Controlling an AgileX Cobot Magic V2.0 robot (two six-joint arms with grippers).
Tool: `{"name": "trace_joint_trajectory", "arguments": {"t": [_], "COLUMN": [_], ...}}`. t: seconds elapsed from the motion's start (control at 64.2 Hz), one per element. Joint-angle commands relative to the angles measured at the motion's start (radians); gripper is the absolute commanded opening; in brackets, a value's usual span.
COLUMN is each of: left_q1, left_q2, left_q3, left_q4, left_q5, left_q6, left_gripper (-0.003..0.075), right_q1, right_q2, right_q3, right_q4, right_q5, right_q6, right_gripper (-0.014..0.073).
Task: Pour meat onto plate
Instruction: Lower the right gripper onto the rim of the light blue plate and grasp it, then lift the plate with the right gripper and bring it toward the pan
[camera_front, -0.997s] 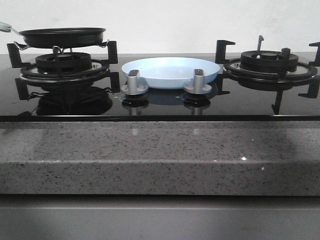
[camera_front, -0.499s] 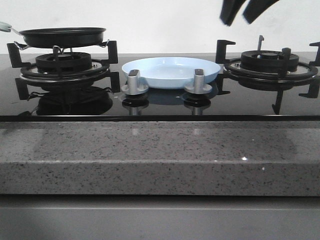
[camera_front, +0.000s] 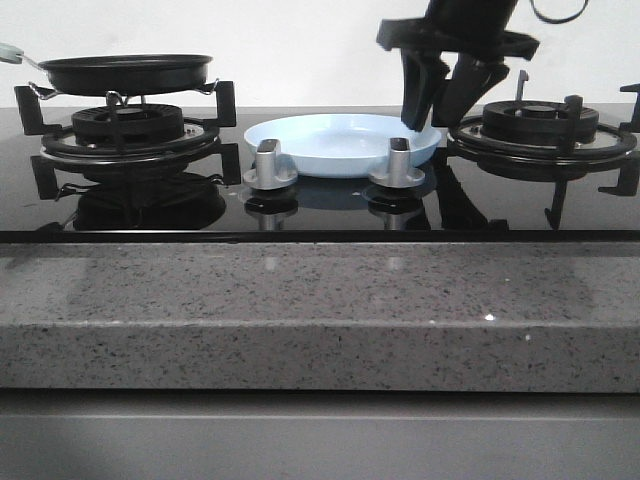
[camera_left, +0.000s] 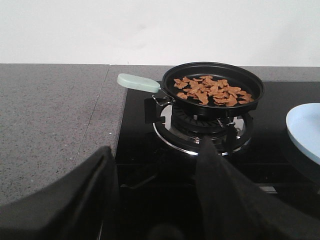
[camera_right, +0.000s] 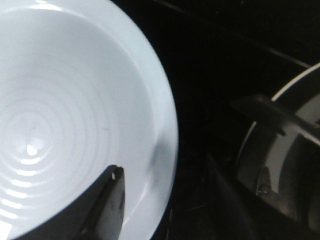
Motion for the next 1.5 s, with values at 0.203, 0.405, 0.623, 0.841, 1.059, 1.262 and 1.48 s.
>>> {"name": "trace_joint_trajectory", "arguments": {"t": [0.203, 0.405, 0.623, 0.841, 1.059, 1.262, 1.48], "left_q1": [0.003, 0.003, 0.003, 0.003, 0.003, 0.003, 0.003], "left_q2": [0.005, 0.005, 0.005, 0.005, 0.005, 0.005, 0.005], "left_q3": [-0.037, -0.037, -0.037, -0.037, -0.037, -0.037, -0.037], "left_q4": [-0.014, -0.014, -0.014, -0.014, -0.014, -0.014, -0.014], "left_q5": [-0.088, -0.088, -0.088, -0.088, -0.088, -0.088, -0.088], "left_q6": [-0.005, -0.005, -0.005, -0.005, -0.005, -0.005, -0.005], "left_gripper": [0.0365, 0.0365, 0.0365, 0.0365, 0.0365, 0.0365, 0.0365], "right_q1": [-0.001, -0.001, -0.002, -0.002, -0.002, -0.002, 0.009], "right_q2": [-0.029, -0.021, -0.021, -0.021, -0.077, -0.167, -0.329], "right_q3": [-0.039, -0.039, -0.050, -0.193, -0.277, -0.238, 0.088], "right_q4": [0.060, 0.065, 0.064, 0.061, 0.059, 0.062, 0.182], "right_q5": [-0.015, -0.006, 0.013, 0.125, 0.162, 0.164, 0.049], "right_q6": [-0.040, -0.041, -0.041, -0.038, 0.015, 0.017, -0.042], "right_gripper": [0.0339, 0.0198, -0.0064, -0.0060, -0.0060, -0.0060, -0.0060]}}
